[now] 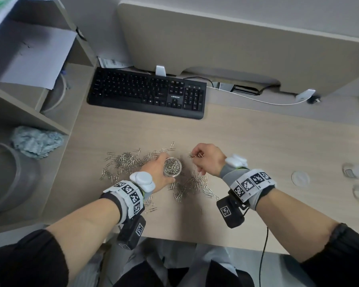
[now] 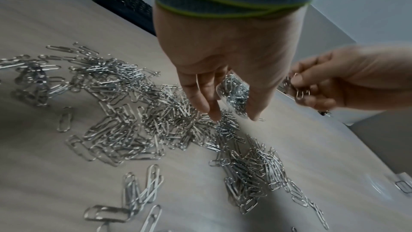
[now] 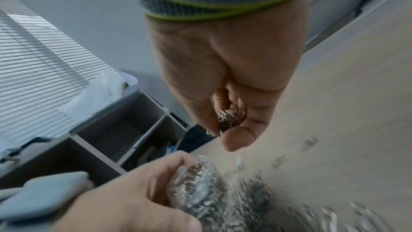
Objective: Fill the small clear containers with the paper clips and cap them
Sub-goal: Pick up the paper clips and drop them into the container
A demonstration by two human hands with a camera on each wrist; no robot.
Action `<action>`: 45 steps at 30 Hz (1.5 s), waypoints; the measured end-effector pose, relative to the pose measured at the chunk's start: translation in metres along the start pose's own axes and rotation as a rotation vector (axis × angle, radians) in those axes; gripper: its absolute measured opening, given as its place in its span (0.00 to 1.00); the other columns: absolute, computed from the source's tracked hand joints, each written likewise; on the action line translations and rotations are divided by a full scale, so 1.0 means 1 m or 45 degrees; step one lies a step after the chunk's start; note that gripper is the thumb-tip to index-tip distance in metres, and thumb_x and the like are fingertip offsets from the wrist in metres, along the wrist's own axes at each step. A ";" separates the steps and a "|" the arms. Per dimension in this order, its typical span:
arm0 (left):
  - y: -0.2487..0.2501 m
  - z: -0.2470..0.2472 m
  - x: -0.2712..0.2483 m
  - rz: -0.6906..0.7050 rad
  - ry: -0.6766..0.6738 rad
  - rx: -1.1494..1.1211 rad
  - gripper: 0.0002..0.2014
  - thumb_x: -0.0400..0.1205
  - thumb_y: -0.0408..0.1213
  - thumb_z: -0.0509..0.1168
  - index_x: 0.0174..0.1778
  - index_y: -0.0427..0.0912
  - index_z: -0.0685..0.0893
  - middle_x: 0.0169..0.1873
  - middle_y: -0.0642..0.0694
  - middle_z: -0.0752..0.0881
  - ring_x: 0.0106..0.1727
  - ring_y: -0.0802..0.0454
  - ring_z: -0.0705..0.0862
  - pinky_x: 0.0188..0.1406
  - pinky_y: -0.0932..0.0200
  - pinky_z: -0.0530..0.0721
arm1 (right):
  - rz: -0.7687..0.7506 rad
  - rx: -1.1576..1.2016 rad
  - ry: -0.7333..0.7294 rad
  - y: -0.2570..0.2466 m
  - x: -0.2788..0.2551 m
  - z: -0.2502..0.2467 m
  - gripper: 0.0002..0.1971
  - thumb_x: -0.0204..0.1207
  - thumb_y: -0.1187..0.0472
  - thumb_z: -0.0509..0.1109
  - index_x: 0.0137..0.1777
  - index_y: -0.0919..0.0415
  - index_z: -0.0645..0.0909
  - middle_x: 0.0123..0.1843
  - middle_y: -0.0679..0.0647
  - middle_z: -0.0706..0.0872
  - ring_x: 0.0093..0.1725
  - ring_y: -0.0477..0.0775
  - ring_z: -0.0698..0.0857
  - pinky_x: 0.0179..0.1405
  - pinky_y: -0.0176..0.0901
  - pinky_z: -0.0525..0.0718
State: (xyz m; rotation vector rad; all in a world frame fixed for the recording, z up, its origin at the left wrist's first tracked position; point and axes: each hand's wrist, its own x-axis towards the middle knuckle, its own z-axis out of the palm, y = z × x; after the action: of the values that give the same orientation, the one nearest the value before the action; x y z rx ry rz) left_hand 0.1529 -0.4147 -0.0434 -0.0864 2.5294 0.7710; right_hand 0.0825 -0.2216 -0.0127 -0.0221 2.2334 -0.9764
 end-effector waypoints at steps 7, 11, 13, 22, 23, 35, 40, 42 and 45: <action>0.035 -0.004 0.009 0.089 0.032 -0.087 0.32 0.70 0.50 0.77 0.66 0.46 0.71 0.51 0.48 0.84 0.45 0.45 0.84 0.40 0.56 0.80 | -0.308 -0.430 -0.027 -0.036 -0.019 -0.010 0.10 0.75 0.66 0.69 0.55 0.61 0.84 0.47 0.56 0.87 0.45 0.58 0.83 0.45 0.43 0.77; 0.045 -0.005 0.011 0.069 0.029 -0.120 0.29 0.70 0.46 0.77 0.62 0.46 0.71 0.43 0.49 0.83 0.42 0.43 0.84 0.33 0.56 0.72 | -0.273 -0.236 -0.018 -0.039 -0.022 -0.013 0.07 0.74 0.66 0.70 0.50 0.58 0.85 0.43 0.54 0.88 0.47 0.61 0.89 0.53 0.51 0.86; 0.047 -0.005 0.013 0.067 0.022 -0.151 0.30 0.70 0.46 0.77 0.63 0.47 0.70 0.44 0.49 0.84 0.43 0.43 0.84 0.34 0.57 0.72 | -0.232 -0.056 -0.012 -0.038 -0.022 -0.019 0.07 0.75 0.69 0.69 0.47 0.56 0.84 0.39 0.57 0.89 0.41 0.62 0.91 0.51 0.56 0.89; 0.062 -0.005 0.016 0.079 0.072 -0.269 0.31 0.67 0.43 0.78 0.63 0.49 0.71 0.44 0.51 0.84 0.44 0.47 0.84 0.39 0.56 0.79 | -0.285 0.072 0.067 -0.034 -0.028 -0.033 0.14 0.77 0.73 0.61 0.43 0.54 0.82 0.41 0.63 0.90 0.39 0.65 0.89 0.46 0.60 0.90; 0.062 -0.005 0.018 0.063 0.080 -0.300 0.31 0.67 0.43 0.78 0.64 0.50 0.71 0.45 0.51 0.86 0.44 0.47 0.85 0.40 0.55 0.80 | -0.300 0.067 0.094 -0.033 -0.029 -0.037 0.13 0.77 0.72 0.62 0.43 0.52 0.81 0.41 0.64 0.90 0.37 0.63 0.88 0.44 0.59 0.90; 0.100 -0.002 0.048 0.185 0.045 -0.135 0.32 0.69 0.48 0.78 0.65 0.55 0.68 0.52 0.51 0.87 0.47 0.48 0.86 0.48 0.52 0.86 | 0.104 0.040 0.340 0.097 -0.022 -0.109 0.05 0.77 0.65 0.66 0.50 0.55 0.80 0.38 0.50 0.83 0.37 0.58 0.86 0.43 0.54 0.89; 0.123 0.017 0.060 0.187 0.077 -0.199 0.32 0.69 0.46 0.79 0.65 0.50 0.71 0.53 0.50 0.88 0.51 0.49 0.86 0.51 0.56 0.83 | 0.504 -0.310 0.371 0.178 -0.032 -0.139 0.20 0.75 0.47 0.68 0.64 0.52 0.75 0.58 0.54 0.80 0.48 0.60 0.83 0.50 0.49 0.82; 0.134 0.029 0.065 0.183 0.049 -0.192 0.33 0.68 0.45 0.79 0.65 0.48 0.71 0.52 0.49 0.87 0.51 0.47 0.86 0.52 0.53 0.83 | 0.648 -0.474 0.379 0.206 -0.042 -0.150 0.24 0.73 0.38 0.60 0.66 0.48 0.70 0.61 0.54 0.74 0.51 0.64 0.84 0.54 0.55 0.83; 0.152 0.046 0.072 0.186 0.017 -0.176 0.32 0.69 0.44 0.79 0.65 0.47 0.71 0.51 0.50 0.87 0.50 0.48 0.85 0.49 0.57 0.81 | 0.730 -0.581 0.428 0.236 -0.050 -0.161 0.24 0.77 0.43 0.62 0.68 0.56 0.70 0.63 0.60 0.72 0.61 0.66 0.79 0.56 0.58 0.81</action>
State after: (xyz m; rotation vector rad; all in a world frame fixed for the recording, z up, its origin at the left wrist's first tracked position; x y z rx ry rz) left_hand 0.0799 -0.2564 -0.0336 0.0481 2.5133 1.0061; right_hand 0.0814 0.0643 -0.0600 0.5821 2.5032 -0.1614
